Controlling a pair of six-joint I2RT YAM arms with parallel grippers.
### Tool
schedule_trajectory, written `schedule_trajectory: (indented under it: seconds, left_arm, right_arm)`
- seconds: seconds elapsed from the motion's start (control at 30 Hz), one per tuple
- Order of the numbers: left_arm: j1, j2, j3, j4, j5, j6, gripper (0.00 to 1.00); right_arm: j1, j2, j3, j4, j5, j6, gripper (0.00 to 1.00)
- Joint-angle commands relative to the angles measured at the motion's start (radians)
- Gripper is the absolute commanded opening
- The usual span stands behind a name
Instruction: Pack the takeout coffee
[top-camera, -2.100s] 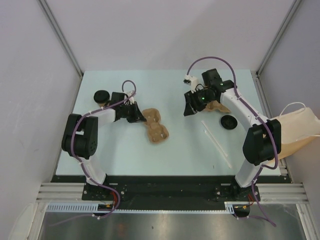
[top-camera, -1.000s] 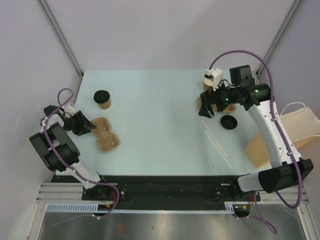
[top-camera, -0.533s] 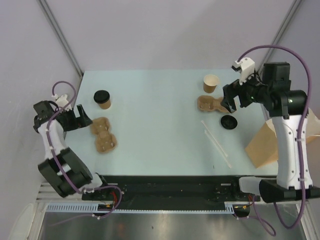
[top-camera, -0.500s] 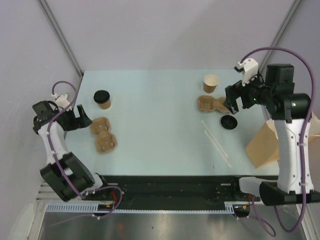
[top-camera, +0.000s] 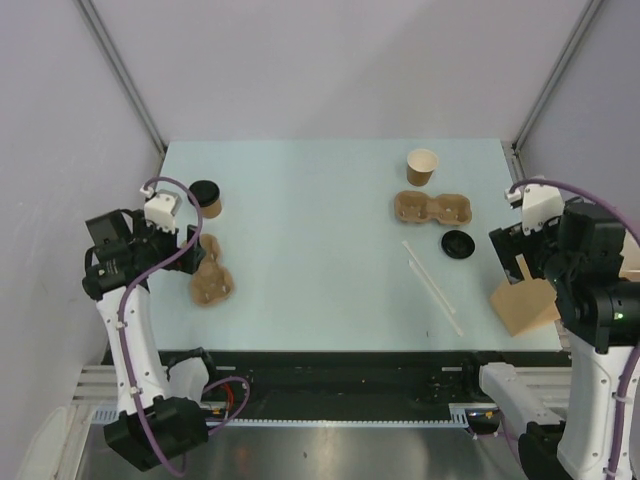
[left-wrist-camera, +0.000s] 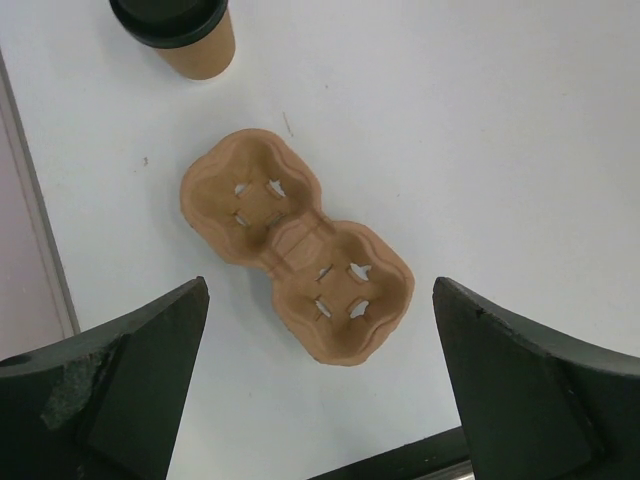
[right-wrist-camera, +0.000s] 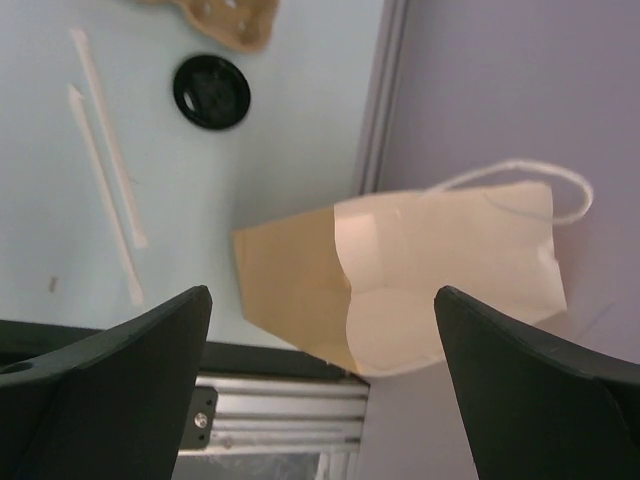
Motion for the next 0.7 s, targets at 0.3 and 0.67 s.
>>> schedule_trajectory:
  seconds: [0.3,0.67]
  left_arm:
    - [-0.082,-0.085,0.052,-0.086,0.098,0.04,1.0]
    - [-0.086,-0.079,0.103,-0.137,0.162,0.057,1.0]
  right_arm:
    - [-0.01,-0.066,-0.385,0.043,0.346,-0.071,1.0]
    - [-0.099,0.02,-0.483,0.15,0.273,-0.131,0.99]
